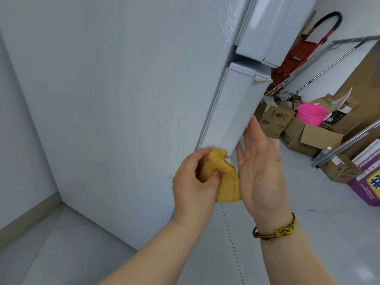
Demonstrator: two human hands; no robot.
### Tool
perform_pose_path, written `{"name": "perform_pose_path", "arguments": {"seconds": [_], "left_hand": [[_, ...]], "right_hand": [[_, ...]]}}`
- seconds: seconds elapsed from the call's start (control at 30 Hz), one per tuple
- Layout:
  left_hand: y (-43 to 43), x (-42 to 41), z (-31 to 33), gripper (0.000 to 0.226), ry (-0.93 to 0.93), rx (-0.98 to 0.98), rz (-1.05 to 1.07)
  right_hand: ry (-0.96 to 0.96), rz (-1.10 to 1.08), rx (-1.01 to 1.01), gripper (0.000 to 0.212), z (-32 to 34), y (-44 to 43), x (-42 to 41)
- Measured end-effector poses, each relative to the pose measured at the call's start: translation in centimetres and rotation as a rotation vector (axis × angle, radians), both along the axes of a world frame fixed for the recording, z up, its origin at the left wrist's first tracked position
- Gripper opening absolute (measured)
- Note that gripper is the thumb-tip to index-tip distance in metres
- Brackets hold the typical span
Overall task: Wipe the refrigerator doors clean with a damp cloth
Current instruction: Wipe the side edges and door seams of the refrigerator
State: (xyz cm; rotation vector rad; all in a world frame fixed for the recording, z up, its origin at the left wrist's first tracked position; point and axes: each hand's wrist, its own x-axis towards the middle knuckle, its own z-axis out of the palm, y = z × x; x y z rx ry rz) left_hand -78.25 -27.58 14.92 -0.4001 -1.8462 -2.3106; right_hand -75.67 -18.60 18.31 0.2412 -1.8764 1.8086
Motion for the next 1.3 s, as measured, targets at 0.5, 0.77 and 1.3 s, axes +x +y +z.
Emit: {"name": "perform_pose_path", "arguments": {"seconds": [0.5,0.77,1.3], "left_hand": [[-1.1,-1.6,-3.4,0.050,0.176,-0.290,-0.061],[-0.7,-0.5,-16.5,0.029,-0.001,-0.383,-0.013],[-0.8,-0.6,-32.2,0.012,-1.036,-0.116,-0.073]], "right_hand": [[-0.055,-0.071,0.068,0.076,-1.6,0.1,0.2],[-0.233,-0.161,0.031,0.081,-10.4,-0.1,0.8],[-0.441,-0.267,0.007,0.075,-21.5,-0.8,0.3]]}}
